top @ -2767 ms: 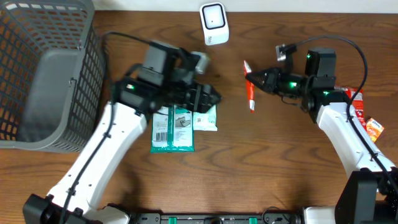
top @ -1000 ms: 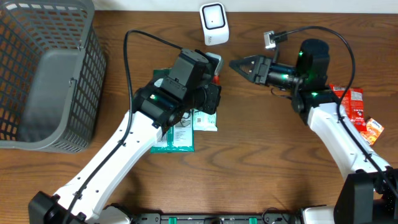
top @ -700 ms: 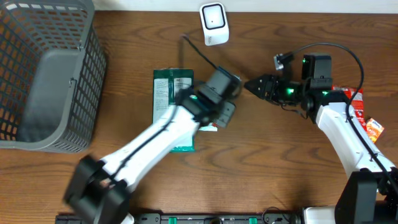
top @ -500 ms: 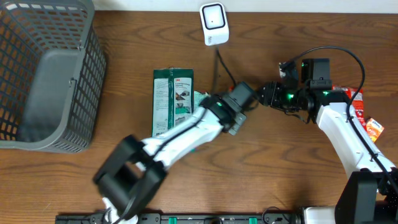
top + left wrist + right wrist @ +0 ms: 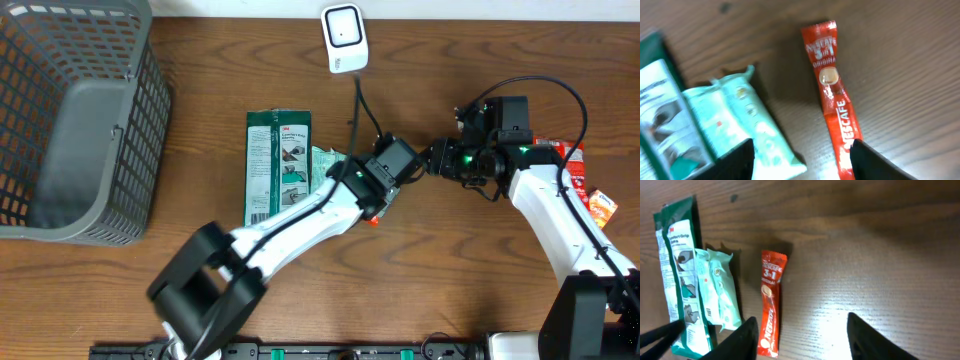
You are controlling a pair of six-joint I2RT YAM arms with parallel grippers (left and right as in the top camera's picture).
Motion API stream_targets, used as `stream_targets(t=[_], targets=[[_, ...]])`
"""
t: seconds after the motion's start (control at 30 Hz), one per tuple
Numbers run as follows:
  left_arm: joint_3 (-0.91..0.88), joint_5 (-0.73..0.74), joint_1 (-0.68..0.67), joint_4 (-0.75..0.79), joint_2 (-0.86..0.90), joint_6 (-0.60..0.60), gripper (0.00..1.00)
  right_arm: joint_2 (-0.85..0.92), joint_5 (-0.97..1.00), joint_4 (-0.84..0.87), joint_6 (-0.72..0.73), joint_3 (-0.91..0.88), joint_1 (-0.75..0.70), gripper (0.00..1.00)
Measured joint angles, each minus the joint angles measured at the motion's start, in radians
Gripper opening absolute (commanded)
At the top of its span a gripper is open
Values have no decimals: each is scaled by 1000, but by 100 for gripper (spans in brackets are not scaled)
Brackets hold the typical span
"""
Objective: Scan the item barcode
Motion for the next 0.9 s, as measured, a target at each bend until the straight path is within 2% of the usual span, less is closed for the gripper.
stream_targets(t=[0.07,0.1,0.2,0.27,0.5,0.63,0.73,0.8,0.9], targets=[[17,0,11,-28,-55,-27,8,0,6,-19,1,0,8,42],[27,-1,21,-45,-87,-47,8,0,9,-26,1,0,16,36],[47,14,79,-95,-185,-90,7,0,19,-37,-6,0,61,10],[53,38,121,-119,-227,-103,8,0,32,-28,-7,0,101,1],[59,204,385,-307,-303,-134,10,21,93,114,47,0,236,1],[59,248,492,-418,-300,-133,13,87,161,160,86,0,293,1],[59,259,554,-445,-299,-133,14,155,189,217,101,0,309,1],[58,263,576,-447,-299,-131,17,205,201,247,105,0,311,1],[58,264,589,-447,-299,-130,30,277,224,269,109,0,310,1]])
